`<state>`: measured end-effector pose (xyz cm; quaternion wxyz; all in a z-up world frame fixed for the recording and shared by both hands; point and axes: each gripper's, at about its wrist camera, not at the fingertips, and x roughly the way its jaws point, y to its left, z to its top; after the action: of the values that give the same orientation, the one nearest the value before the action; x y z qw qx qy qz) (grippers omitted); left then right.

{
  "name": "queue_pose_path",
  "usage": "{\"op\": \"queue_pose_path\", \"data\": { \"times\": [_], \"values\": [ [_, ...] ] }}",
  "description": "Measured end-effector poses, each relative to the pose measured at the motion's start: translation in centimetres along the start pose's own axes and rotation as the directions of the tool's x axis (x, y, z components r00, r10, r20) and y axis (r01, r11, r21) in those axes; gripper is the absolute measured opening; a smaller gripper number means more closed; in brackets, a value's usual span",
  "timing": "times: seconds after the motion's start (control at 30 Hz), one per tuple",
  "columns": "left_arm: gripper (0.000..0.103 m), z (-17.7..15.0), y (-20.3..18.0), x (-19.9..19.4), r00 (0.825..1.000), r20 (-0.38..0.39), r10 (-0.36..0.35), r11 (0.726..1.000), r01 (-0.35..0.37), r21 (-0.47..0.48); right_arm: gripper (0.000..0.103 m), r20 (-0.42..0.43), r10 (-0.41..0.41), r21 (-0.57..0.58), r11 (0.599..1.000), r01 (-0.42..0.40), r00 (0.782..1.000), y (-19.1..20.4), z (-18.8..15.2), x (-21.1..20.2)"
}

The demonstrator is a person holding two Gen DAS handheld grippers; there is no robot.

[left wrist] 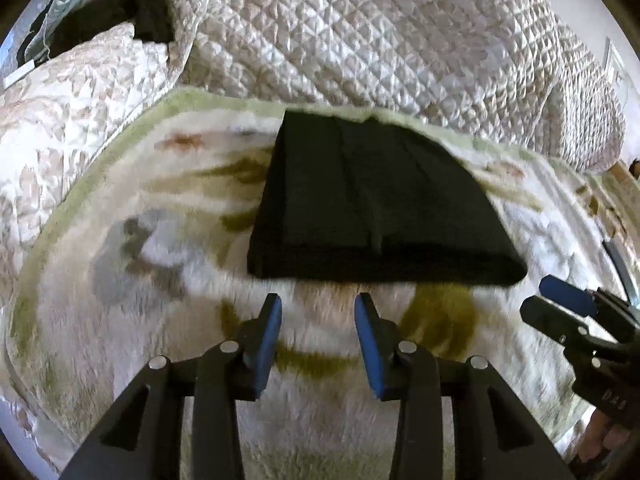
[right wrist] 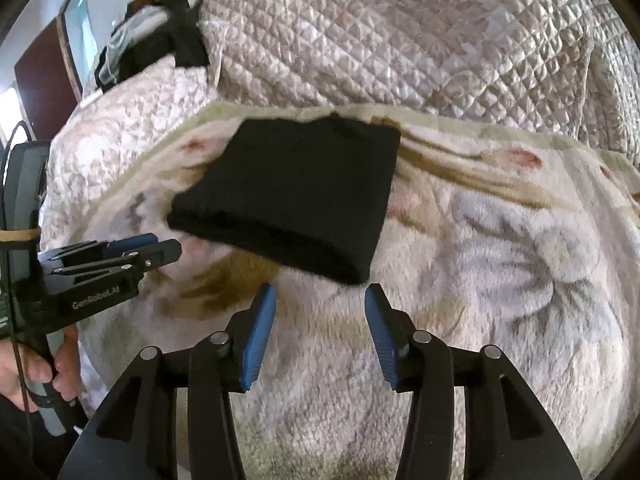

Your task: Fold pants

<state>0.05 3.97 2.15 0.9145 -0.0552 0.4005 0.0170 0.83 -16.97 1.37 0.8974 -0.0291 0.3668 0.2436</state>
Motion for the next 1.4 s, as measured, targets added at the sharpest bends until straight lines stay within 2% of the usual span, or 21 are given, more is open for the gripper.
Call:
{"op": "queue_pose_path", "data": {
  "times": [0.03,0.13,0.17,0.23,0.33,0.5,0.67,0.8,0.87,0.97,1.27,1.4],
  "values": [
    [0.04,0.5,-0.1,0.0,1.0,0.014,-0.008,1.0,0.008,-0.001,0.046,0.013,0.0,0.004,1.0,0.0,1.0,0.0,0.4,0.1],
    [0.04,1.6,-0.2,0.2,0.999,0.042,-0.028,1.0,0.028,-0.002,0.021,0.023,-0.017,0.005,1.0,0.017,1.0,0.2,1.2,1.0],
    [0.039,1.9,-0.4,0.3,0.998,0.049,-0.032,0.999,0.032,0.0,0.021,0.02,-0.021,0.008,1.0,0.021,1.0,0.2,1.4,1.5],
    [0.034,2.2,-0.7,0.5,0.997,0.064,-0.036,0.999,0.035,0.014,0.02,0.011,-0.018,0.01,1.0,0.017,1.0,0.2,1.3,2.2],
    [0.034,2.2,-0.6,1.7,0.999,0.045,-0.031,0.999,0.03,0.027,0.02,-0.004,-0.011,-0.007,1.0,0.011,1.0,0.2,1.1,2.9],
    [0.034,1.8,-1.2,1.8,0.998,0.062,-0.009,0.997,0.005,0.075,0.02,-0.005,-0.016,-0.022,1.0,0.016,1.0,0.3,0.9,2.6],
    [0.036,1.6,-0.4,1.7,0.999,0.046,0.006,0.999,-0.008,0.041,0.02,0.012,-0.019,-0.003,1.0,0.019,1.0,-0.4,0.5,1.1],
    [0.036,0.9,1.3,3.0,0.999,-0.044,0.0,0.999,-0.002,-0.047,0.02,0.047,-0.031,0.04,0.999,0.029,0.998,-1.3,1.5,0.5],
    [0.036,0.9,1.4,2.6,1.0,-0.028,0.002,0.999,-0.004,-0.052,0.02,0.058,-0.015,0.037,0.999,0.012,0.998,-1.3,1.9,1.1],
    [0.036,0.9,1.1,1.7,1.0,-0.007,0.006,0.999,-0.006,-0.044,0.02,-0.022,-0.017,0.044,0.999,0.018,1.0,-1.5,1.1,2.9],
    [0.036,-0.2,-0.2,-0.5,1.0,-0.008,-0.011,1.0,0.011,-0.023,0.02,-0.016,-0.001,0.015,1.0,0.001,1.0,-0.3,-0.2,-0.3],
    [0.036,-1.1,-0.4,-1.0,1.0,-0.013,-0.003,1.0,0.002,-0.023,0.022,-0.017,-0.023,-0.015,1.0,0.023,1.0,0.4,-1.0,-0.9]
  ]
}}
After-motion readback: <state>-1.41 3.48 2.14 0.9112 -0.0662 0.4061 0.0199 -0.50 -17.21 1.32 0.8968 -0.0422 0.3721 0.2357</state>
